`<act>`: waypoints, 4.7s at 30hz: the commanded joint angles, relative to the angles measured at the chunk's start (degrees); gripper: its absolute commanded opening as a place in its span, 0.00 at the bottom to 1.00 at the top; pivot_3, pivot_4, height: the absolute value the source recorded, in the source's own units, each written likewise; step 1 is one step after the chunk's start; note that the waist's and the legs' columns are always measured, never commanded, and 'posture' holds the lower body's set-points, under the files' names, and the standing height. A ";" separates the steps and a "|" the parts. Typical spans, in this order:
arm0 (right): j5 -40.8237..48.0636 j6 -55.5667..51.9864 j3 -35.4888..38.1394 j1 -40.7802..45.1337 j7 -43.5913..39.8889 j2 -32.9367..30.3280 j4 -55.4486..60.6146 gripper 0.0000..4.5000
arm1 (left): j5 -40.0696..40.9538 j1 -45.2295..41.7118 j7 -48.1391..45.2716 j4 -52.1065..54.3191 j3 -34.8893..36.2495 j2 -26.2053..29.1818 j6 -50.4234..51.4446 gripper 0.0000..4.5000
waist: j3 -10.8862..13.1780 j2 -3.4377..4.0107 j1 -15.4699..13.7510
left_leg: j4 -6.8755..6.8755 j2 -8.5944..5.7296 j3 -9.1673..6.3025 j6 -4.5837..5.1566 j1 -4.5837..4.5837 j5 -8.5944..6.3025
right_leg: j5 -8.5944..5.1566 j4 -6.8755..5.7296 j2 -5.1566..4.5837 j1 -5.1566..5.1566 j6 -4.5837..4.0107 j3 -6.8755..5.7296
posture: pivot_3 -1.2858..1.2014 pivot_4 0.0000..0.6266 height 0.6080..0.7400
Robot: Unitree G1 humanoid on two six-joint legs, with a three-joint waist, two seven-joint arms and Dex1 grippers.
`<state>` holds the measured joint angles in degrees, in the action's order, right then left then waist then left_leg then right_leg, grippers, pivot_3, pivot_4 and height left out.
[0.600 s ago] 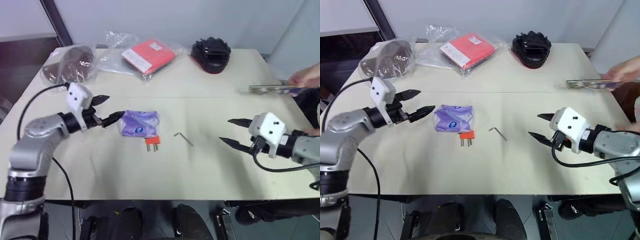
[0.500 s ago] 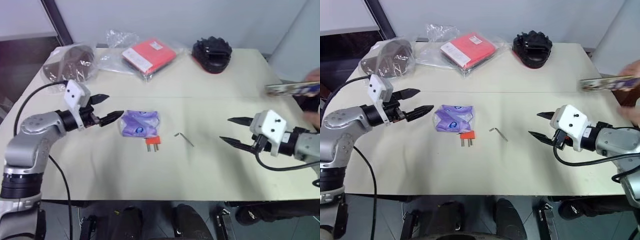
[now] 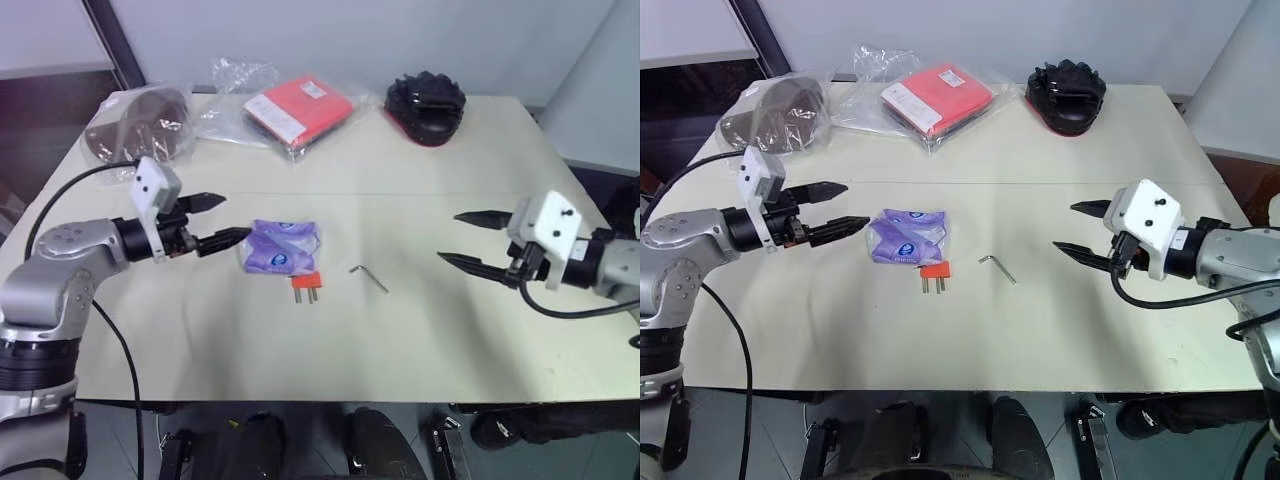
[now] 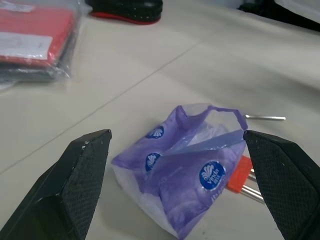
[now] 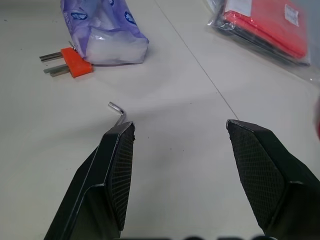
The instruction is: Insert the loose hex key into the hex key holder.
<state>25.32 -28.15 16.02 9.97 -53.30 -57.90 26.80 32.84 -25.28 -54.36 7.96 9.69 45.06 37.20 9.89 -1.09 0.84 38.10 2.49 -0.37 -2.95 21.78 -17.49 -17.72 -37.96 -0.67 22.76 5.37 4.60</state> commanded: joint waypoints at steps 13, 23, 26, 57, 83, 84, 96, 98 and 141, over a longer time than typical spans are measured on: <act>0.90 -0.16 1.25 0.64 -0.03 -0.13 1.26 0.68 | -0.03 -0.57 -0.99 1.61 -0.36 1.26 -0.16 0.98 | 0.00 0.00 -0.01 | 0.01 0.00 0.00 0.00 0.00 0.00 | 0.00 -0.03 0.00 0.00 0.00 0.00 | 0.52 0.24 1.00; 0.57 -0.54 -0.09 0.61 0.93 0.52 1.92 0.68 | -4.91 -1.61 -4.49 -5.90 -5.40 0.01 -5.70 0.98 | -0.01 0.01 -0.03 | 0.03 0.00 0.02 0.00 -0.02 0.00 | 0.00 -0.05 0.00 0.00 0.00 0.00 | 0.52 0.24 1.00; 0.59 -0.86 -0.22 0.42 1.54 0.77 2.64 0.68 | -6.55 -3.27 -5.64 -13.12 -7.74 -2.71 -7.40 0.98 | -0.01 0.01 -0.12 | 0.06 -0.01 0.02 0.00 -0.02 0.00 | 0.00 -0.09 0.01 0.00 0.00 0.00 | 0.52 0.24 1.00; 0.97 -2.74 1.69 -3.69 5.78 2.36 7.70 0.68 | -13.61 -5.34 1.08 -32.37 -6.85 -15.56 -9.12 0.01 | -0.05 0.05 0.21 | 0.15 0.00 -0.04 0.00 -0.32 0.01 | 0.02 -0.25 0.03 -0.28 0.01 -0.05 | 0.52 0.24 1.00; -0.34 0.50 -7.53 2.59 4.21 5.70 3.03 0.68 | -16.01 -5.43 63.75 -35.51 27.02 -15.98 -19.15 0.01 | -0.05 -0.03 -0.25 | 0.15 -0.03 -0.15 -0.02 -0.26 0.01 | 0.09 -0.22 -0.23 -0.22 0.13 -0.08 | 0.52 0.24 1.00; -0.35 0.46 -7.41 2.34 4.36 5.72 3.26 0.68 | -16.07 -5.62 64.42 -36.23 27.02 -15.82 -19.36 0.01 | -0.06 -0.05 -0.24 | 0.15 -0.03 -0.15 -0.02 -0.26 0.02 | 0.09 -0.22 -0.23 -0.22 0.13 -0.09 | 0.52 0.24 1.00; -0.08 -0.25 -6.16 -0.02 6.33 5.69 5.28 0.68 | -17.11 -6.44 71.72 -38.62 26.20 -15.91 -20.97 0.01 | -0.08 -0.08 -0.19 | 0.15 -0.02 -0.15 -0.02 -0.26 0.02 | 0.10 -0.23 -0.24 -0.21 0.14 -0.10 | 0.52 0.24 1.00; -0.08 -0.30 -6.07 -0.16 6.51 5.69 5.40 0.68 | -16.94 -6.54 71.91 -38.50 26.07 -16.06 -20.94 0.27 | -0.09 -0.10 -0.19 | 0.14 -0.02 -0.15 -0.03 -0.26 0.02 | 0.10 -0.23 -0.23 -0.21 0.14 -0.10 | 0.52 0.24 1.00; 2.95 -4.51 -8.28 1.86 6.85 9.18 3.85 0.68 | -5.24 3.37 1.33 -2.91 -6.80 -1.49 -5.35 0.99 | -0.09 -0.12 -0.06 | 0.12 -0.01 0.02 -0.06 -0.24 0.04 | 0.09 -0.14 -0.05 -0.23 0.12 -0.01 | 0.52 0.24 1.00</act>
<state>27.40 -32.00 7.60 10.75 -47.56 -49.31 28.94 27.93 -21.34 -50.77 2.70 2.77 42.30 33.95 9.80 -1.21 0.78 38.21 2.48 -0.35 -3.02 21.54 -17.46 -17.63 -38.10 -0.71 22.54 5.49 4.58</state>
